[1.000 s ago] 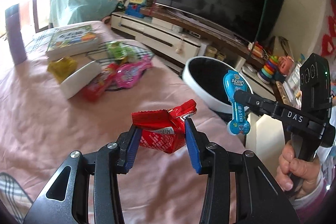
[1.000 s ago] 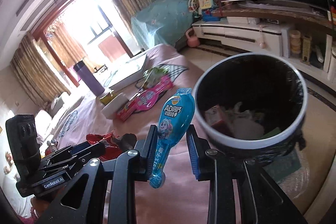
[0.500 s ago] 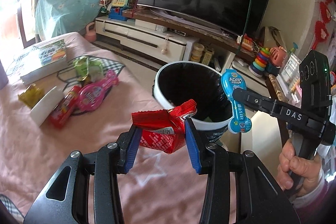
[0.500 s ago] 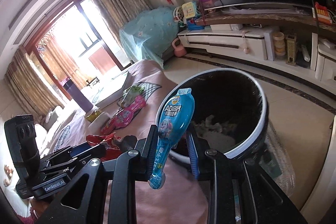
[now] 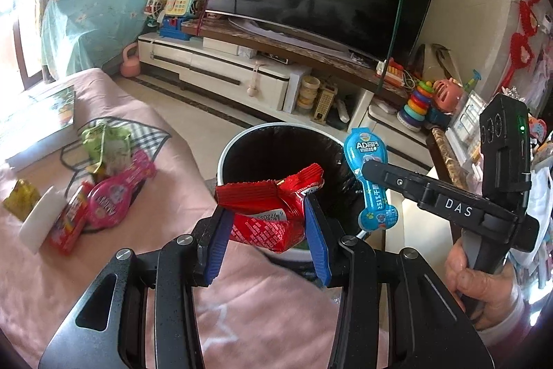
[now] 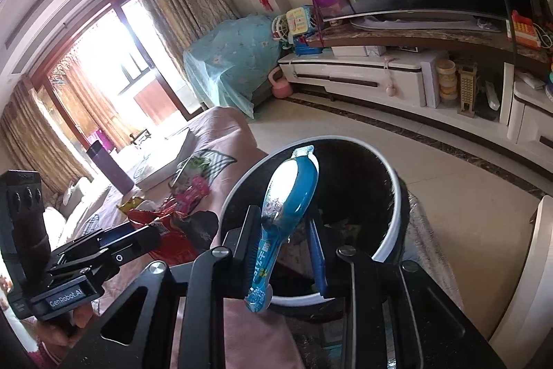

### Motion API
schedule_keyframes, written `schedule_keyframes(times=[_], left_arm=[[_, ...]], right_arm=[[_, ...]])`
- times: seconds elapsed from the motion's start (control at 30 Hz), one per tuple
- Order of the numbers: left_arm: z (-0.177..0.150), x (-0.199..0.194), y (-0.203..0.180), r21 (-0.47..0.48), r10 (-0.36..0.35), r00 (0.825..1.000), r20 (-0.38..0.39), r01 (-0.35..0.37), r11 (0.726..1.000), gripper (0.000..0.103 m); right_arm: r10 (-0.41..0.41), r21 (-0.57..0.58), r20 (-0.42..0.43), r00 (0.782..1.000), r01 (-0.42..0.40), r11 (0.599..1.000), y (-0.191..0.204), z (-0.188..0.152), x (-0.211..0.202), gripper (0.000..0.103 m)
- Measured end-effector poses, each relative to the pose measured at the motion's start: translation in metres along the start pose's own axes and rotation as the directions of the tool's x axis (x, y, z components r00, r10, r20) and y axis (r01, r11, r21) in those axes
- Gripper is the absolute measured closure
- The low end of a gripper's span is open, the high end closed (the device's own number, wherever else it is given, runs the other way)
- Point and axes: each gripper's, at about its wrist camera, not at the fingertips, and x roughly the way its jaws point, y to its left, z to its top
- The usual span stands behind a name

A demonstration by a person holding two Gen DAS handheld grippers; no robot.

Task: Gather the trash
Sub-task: 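Carry the red bag and blue candy toy with both tools over the bin, then open both tools to drop the red bag and blue toy into the bin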

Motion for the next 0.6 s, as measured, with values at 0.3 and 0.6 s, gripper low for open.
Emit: schedule_keyframes(times=[0.3,0.6], left_arm=[[0.005,0.026,-0.004,0.009,0.002,0.999,-0.039,-0.002,1.000,0.063],[0.007,0.048,-0.010,0.010,-0.011,0.997,-0.072,0.011,1.000,0.060]], right_arm=[[-0.035,-0.004,-0.030,0.999,0.035,0.999,-0.016,0.006,0.012,0.077],[-0.040,0.009,-0.061,0.997,0.041,0.999,-0.030,0.010,0.023,0.077]])
